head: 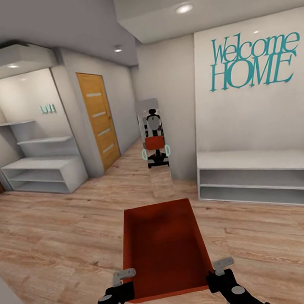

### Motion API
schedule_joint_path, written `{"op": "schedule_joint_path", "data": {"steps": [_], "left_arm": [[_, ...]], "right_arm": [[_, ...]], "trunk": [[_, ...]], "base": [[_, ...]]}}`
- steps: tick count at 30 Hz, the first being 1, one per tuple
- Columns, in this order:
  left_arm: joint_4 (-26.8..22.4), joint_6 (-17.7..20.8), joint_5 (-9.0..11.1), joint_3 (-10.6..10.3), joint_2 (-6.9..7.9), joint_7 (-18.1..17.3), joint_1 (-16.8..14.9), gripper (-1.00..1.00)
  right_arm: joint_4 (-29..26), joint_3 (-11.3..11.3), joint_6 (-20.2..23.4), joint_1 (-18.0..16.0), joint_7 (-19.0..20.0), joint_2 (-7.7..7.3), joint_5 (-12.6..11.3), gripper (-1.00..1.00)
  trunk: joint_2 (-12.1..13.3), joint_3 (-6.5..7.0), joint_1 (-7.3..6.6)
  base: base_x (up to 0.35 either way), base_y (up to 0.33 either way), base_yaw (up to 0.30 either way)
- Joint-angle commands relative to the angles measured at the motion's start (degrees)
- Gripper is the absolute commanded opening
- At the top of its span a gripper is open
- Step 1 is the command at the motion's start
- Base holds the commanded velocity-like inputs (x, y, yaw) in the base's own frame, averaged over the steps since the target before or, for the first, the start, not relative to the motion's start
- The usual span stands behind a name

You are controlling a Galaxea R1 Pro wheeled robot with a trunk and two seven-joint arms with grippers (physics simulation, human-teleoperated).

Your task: Move the two storage containers from the living room to the garage. In the garage, place one container on the floor and stack the other container on top of it (either order is fine).

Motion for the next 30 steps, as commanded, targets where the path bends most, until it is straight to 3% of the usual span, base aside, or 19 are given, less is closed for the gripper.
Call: {"op": "schedule_joint_path", "data": {"steps": [1, 8, 17, 30], "left_arm": [[-0.2, -1.6, -0.9, -0.2, -0.08, 0.4, 0.1, -1.00], [-0.2, -1.6, -0.9, -0.2, -0.06, 0.4, 0.1, -1.00], [-0.2, -1.6, -0.9, -0.2, 0.01, 0.4, 0.1, -1.00], [-0.2, -1.6, -0.9, -0.2, 0.01, 0.4, 0.1, -1.00]], "right_arm": [[0.2, -0.3, -0.1, -0.1, -0.2, 1.82, -0.6, -1.00], [0.3, -0.3, -0.1, -0.1, -0.2, 1.82, -0.6, -1.00], [0.3, -0.3, -0.1, -0.1, -0.2, 1.82, -0.6, -1.00], [0.3, -0.3, -0.1, -0.1, -0.2, 1.82, -0.6, -1.00]], "trunk": [[0.0, -0.02, 0.05], [0.0, -0.02, 0.05], [0.0, -0.02, 0.05], [0.0, -0.02, 0.05]], "base": [[0.327, 0.000, 0.000], [0.327, 0.000, 0.022], [0.327, 0.000, 0.198], [0.327, 0.000, 0.011]]}}
